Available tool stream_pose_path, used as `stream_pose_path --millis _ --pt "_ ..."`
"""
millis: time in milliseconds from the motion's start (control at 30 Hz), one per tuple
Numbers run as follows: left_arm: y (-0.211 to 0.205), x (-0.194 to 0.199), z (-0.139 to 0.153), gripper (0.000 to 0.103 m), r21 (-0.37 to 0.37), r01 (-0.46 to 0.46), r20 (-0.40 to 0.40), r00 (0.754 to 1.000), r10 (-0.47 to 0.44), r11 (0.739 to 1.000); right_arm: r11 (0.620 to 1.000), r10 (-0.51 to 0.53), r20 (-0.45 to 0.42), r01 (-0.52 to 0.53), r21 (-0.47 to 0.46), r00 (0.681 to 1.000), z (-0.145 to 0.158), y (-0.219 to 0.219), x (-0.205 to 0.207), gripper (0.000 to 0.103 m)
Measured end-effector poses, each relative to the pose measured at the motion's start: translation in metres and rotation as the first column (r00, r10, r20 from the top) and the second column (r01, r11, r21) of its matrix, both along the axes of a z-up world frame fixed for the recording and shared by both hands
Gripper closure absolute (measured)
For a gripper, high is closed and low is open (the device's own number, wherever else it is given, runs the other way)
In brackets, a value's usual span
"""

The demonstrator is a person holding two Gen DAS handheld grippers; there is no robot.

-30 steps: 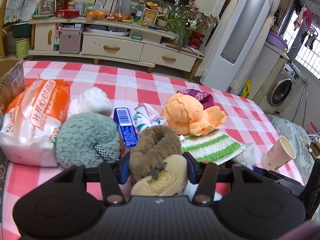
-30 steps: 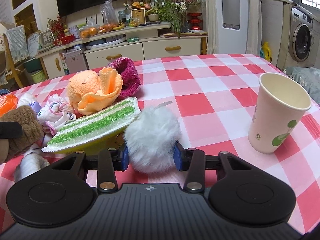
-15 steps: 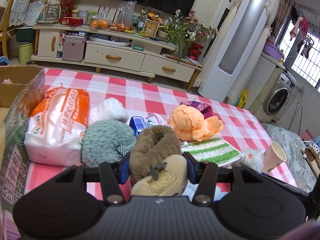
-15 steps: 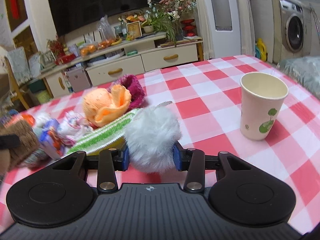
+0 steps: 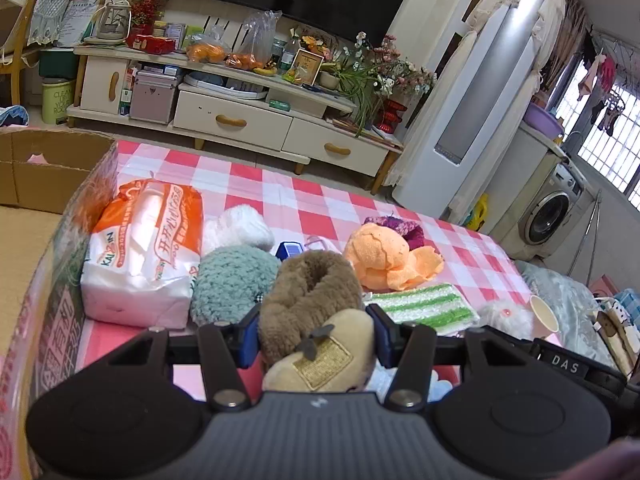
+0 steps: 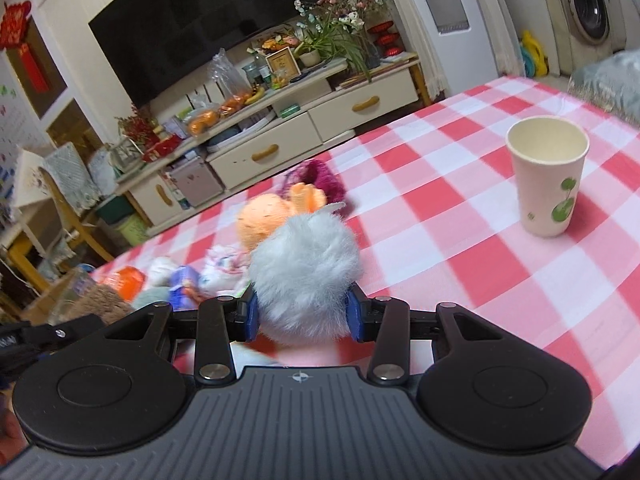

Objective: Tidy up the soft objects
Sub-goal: 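Grasp the white fluffy pompom with the right tool while the left tool grasps the brown plush slipper, then carry both toys into the cardboard box and open both tools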

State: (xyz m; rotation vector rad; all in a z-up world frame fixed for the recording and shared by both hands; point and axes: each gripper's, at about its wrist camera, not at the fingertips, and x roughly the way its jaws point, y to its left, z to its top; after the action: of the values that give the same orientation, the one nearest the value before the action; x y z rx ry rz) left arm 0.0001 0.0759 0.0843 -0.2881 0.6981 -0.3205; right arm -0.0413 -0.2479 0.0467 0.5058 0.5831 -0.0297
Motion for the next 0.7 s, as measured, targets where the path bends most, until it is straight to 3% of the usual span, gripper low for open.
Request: stream_pose_path --millis 300,700 --pt "0.022 -0.009 0.007 0.05 -0.031 -0.015 0.02 1.0 0.016 0.999 0.996 0.062 0.014 -0.063 0.067 0.998 0.008 0.024 0.0 0.052" --pt "0.058 -0.021 0.015 0.05 -0.076 -0.073 0.038 0.996 0.076 0.994 0.975 0.22 -0.004 -0.22 0.03 0.975 0.001 0.073 0.013 0.052"
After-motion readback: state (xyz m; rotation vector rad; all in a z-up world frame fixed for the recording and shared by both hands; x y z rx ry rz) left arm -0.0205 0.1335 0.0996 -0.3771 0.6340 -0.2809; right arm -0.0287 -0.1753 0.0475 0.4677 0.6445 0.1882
